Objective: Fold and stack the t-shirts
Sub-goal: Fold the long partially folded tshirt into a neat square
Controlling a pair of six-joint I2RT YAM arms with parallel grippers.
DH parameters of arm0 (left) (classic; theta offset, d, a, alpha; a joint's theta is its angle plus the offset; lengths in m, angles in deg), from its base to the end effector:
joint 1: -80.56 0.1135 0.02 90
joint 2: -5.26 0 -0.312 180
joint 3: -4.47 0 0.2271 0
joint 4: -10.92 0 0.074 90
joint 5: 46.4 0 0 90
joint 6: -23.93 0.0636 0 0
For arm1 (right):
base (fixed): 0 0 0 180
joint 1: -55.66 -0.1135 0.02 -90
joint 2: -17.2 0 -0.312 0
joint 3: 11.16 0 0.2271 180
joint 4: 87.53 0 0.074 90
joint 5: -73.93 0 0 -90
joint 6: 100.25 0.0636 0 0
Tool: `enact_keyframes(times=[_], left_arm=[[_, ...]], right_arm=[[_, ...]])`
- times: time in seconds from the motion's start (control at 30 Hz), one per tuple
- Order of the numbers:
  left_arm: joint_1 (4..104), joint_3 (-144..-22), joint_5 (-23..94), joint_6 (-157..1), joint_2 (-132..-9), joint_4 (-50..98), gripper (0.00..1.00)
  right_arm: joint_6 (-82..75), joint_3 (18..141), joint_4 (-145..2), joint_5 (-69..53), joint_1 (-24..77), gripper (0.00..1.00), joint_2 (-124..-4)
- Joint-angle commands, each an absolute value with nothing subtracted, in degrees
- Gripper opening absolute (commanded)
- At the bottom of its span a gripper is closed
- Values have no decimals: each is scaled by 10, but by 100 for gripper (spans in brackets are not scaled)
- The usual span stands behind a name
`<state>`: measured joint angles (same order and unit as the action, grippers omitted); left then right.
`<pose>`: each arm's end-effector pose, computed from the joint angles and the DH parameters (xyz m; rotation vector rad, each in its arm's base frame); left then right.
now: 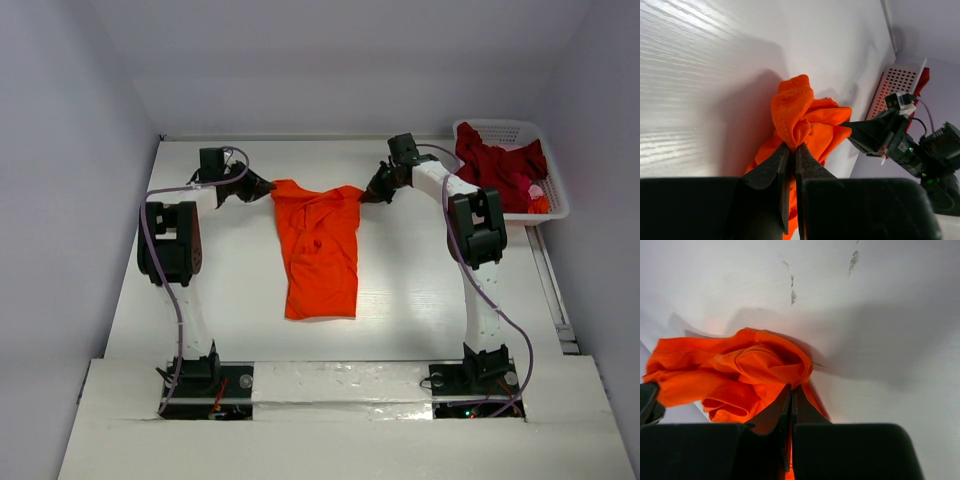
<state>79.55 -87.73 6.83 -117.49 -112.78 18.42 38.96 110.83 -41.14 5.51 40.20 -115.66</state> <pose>0.4747 -0.0464 0.2212 -0.5903 2.1958 -1.2004 0.5019 0.1631 0.1874 0.6453 2.6532 0.8674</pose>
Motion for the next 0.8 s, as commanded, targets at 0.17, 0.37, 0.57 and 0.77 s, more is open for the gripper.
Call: enact_keyframes(times=[0.17, 0.37, 0.57, 0.77], left_arm=[[797, -893, 55, -1142, -1045, 222, 0], [797, -869, 60, -1129, -1016, 238, 0], [792, -856, 69, -1108, -992, 262, 0], [786, -836, 73, -1100, -962, 289, 0]], right_arm=[[351, 1087, -414, 63, 391, 0, -1115], [343, 1057, -420, 63, 386, 0, -1079], [340, 1035, -423, 70, 381, 0, -1040], [336, 1008, -430, 77, 376, 0, -1012]])
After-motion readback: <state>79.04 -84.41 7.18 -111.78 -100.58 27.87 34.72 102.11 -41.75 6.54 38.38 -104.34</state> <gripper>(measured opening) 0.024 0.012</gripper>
